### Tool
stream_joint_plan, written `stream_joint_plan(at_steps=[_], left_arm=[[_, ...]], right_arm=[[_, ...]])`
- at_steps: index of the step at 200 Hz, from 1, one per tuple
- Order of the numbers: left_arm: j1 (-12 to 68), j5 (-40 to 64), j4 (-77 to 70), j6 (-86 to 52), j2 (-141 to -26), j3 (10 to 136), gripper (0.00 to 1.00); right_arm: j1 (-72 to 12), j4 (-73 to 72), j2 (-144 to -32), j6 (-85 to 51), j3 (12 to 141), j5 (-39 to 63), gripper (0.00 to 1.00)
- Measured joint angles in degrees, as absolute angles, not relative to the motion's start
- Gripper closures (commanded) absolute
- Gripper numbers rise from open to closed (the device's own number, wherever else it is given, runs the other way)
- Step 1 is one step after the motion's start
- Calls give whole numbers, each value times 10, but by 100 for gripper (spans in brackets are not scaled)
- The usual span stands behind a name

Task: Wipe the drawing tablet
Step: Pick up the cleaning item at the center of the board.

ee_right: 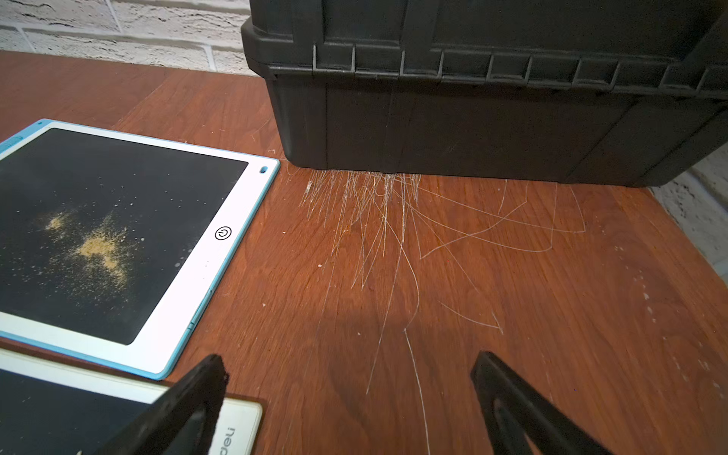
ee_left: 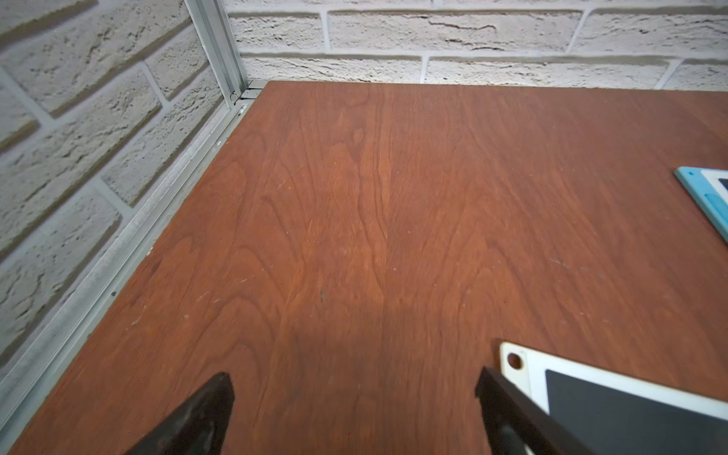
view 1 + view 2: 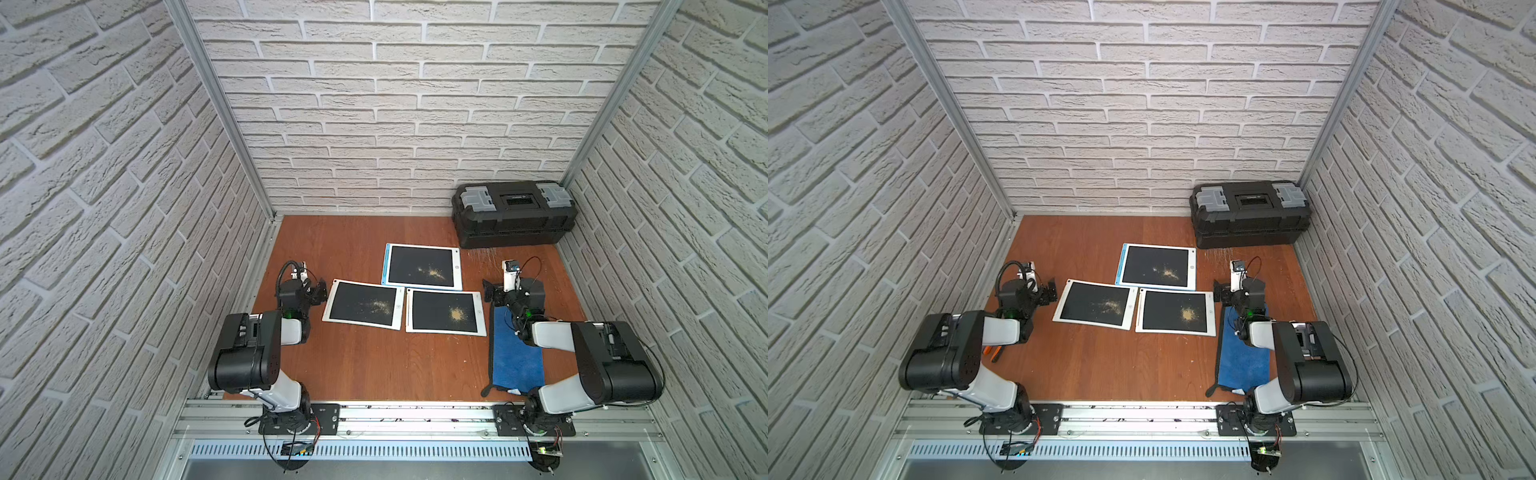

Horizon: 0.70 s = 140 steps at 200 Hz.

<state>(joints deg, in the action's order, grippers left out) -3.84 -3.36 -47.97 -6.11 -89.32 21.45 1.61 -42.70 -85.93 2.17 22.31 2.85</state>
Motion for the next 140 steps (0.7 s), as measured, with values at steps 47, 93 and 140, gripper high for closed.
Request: stream_joint_plan(at_steps=[47, 93, 140], left_arm=[[-43, -27, -480, -62, -893, 215, 2], [-45, -23, -480, -62, -893, 215, 2], [-43, -37, -478, -62, -893, 215, 2]], right_arm=[[16, -427, -859, 22, 223, 29, 1], [16, -427, -859, 22, 223, 29, 1], [12, -422, -859, 19, 227, 13, 1]])
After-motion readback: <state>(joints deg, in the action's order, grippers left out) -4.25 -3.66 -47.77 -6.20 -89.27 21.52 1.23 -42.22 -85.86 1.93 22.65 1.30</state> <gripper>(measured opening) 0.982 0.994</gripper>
